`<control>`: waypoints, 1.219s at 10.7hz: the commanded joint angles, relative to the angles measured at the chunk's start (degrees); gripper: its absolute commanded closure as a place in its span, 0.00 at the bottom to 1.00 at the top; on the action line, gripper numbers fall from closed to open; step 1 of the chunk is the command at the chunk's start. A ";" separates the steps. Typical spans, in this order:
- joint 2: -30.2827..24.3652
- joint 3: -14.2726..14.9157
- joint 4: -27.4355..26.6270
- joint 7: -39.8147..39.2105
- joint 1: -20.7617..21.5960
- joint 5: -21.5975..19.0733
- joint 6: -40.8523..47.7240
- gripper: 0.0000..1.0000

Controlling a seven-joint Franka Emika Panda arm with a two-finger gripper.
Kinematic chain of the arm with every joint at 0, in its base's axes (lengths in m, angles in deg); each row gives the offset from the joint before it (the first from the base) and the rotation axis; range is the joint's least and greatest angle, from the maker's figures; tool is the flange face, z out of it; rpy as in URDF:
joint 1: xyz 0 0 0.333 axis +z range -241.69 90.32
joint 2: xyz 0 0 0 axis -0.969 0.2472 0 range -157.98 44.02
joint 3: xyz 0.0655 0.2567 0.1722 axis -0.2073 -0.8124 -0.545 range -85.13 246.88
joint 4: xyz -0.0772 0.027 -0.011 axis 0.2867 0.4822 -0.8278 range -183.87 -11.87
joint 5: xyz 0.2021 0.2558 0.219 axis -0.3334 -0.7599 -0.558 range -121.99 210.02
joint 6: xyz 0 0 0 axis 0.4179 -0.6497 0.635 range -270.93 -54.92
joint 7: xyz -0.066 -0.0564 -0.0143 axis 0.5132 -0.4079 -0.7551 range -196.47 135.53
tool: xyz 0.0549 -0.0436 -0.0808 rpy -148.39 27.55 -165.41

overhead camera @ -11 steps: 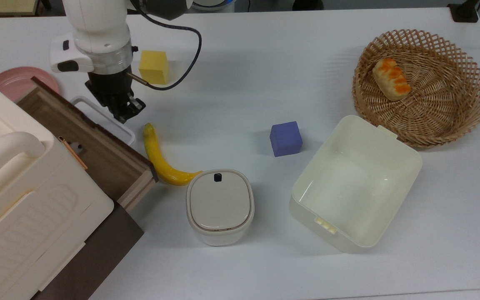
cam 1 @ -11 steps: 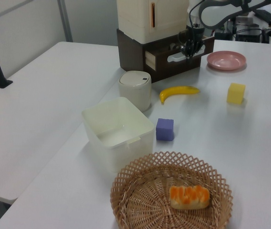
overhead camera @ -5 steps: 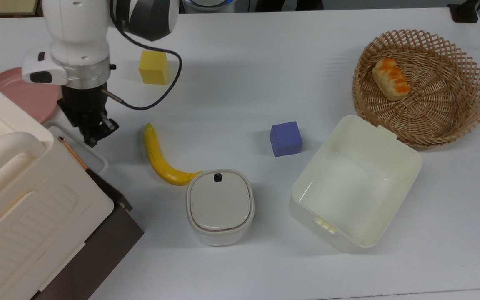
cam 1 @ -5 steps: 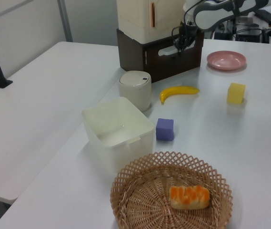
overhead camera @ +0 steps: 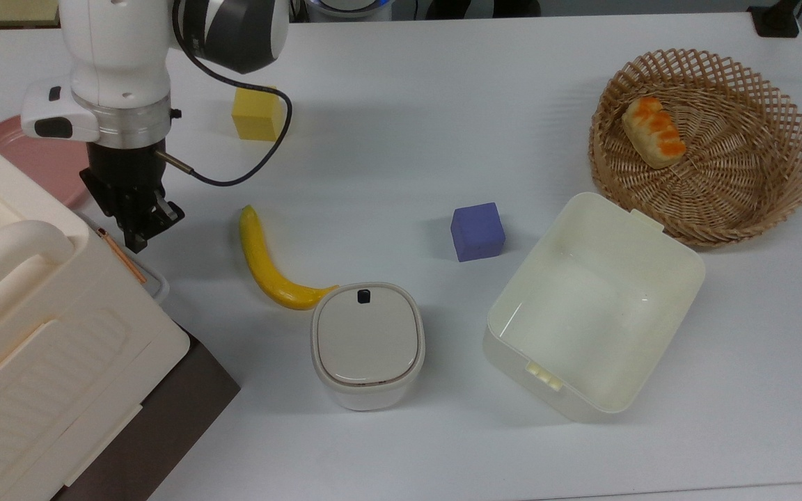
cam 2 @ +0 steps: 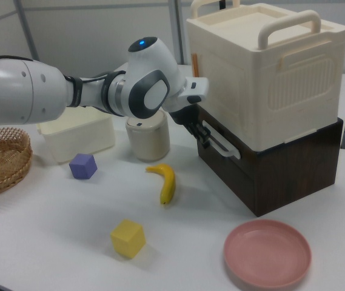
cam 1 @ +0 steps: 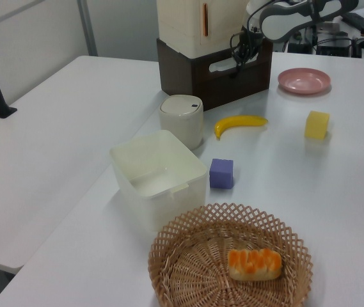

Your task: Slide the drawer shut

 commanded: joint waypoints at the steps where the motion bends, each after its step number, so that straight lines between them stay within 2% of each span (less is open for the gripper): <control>1: -7.92 -0.20 0.00 -10.40 1.46 -0.69 16.57 0.93; 2: -10.82 -1.60 -0.09 -14.02 1.82 -2.87 23.44 0.87; 3: -13.81 -2.05 -0.96 -16.06 2.43 -4.89 28.99 0.76; 4: -16.71 -2.49 -2.02 -17.91 4.18 -5.26 34.26 0.58; 5: -19.61 -2.67 -3.77 -18.62 5.85 -5.35 37.53 0.11; 6: -22.51 -3.80 -5.87 -18.37 7.08 -5.27 38.70 0.00; 9: -23.77 -4.16 -6.16 -18.80 9.72 -4.56 40.73 0.00; 13: -23.42 -4.16 -5.28 -18.45 9.03 -4.56 40.73 0.00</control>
